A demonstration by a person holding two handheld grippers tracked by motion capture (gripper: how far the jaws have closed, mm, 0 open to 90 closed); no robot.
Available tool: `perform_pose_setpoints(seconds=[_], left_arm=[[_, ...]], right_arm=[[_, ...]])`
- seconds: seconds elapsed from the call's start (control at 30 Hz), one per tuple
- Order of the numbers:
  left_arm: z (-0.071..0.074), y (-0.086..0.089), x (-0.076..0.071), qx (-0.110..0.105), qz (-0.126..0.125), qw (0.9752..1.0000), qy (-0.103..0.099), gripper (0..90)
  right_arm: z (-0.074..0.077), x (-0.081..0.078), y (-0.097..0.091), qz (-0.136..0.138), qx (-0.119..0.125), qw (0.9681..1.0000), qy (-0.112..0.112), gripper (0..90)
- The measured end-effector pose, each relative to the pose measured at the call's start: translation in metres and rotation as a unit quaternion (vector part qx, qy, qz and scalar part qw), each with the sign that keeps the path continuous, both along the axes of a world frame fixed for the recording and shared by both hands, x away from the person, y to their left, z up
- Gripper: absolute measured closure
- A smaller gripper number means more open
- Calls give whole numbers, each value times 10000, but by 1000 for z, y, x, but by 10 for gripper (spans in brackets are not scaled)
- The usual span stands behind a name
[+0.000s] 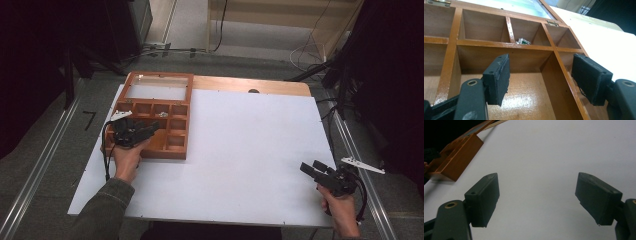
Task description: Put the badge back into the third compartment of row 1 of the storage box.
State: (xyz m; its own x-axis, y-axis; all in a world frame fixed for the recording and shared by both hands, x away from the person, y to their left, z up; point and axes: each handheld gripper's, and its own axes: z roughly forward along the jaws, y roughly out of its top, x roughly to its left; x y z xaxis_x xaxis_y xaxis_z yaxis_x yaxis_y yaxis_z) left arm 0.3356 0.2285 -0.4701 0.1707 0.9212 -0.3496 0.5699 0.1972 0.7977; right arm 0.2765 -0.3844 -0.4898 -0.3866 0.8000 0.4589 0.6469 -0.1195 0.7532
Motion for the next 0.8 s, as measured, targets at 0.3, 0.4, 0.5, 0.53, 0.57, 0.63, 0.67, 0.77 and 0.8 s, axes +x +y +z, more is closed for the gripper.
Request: perform_pose_setpoints(seconds=[0.3, 0.4, 0.5, 0.53, 0.57, 0.63, 0.67, 0.77, 0.8], left_arm=[[-1, 0, -10, -63, -81, 9999, -79, 304], [-1, 0, -13, -66, -100, 9999, -94, 303], [-2, 0, -16, -92, -118, 9998, -110, 301], [-2, 0, -17, -95, -111, 9998, -108, 301], [-3, 1, -18, -103, -114, 9998, -117, 300], [-3, 1, -21, -114, -128, 9998, -126, 298], [-3, 2, -23, -131, -140, 9997, -126, 292], [-3, 3, -29, -190, -177, 9995, -175, 291], [-3, 4, -31, -203, -185, 9994, -189, 291]], right_arm=[[0, 0, 0, -1, -9, 10000, 0, 175], [0, 0, 0, -2, -8, 10000, 1, 175], [0, 0, 0, -1, -2, 10000, 1, 175], [0, 0, 0, 0, -1, 10000, 2, 175], [0, 0, 0, -1, 1, 10000, 0, 175], [0, 0, 0, 4, 4, 10000, 2, 175], [0, 0, 0, -1, 2, 10000, 7, 175], [0, 0, 0, -8, 9, 10000, 2, 175], [0, 0, 0, -3, 5, 10000, 3, 175]])
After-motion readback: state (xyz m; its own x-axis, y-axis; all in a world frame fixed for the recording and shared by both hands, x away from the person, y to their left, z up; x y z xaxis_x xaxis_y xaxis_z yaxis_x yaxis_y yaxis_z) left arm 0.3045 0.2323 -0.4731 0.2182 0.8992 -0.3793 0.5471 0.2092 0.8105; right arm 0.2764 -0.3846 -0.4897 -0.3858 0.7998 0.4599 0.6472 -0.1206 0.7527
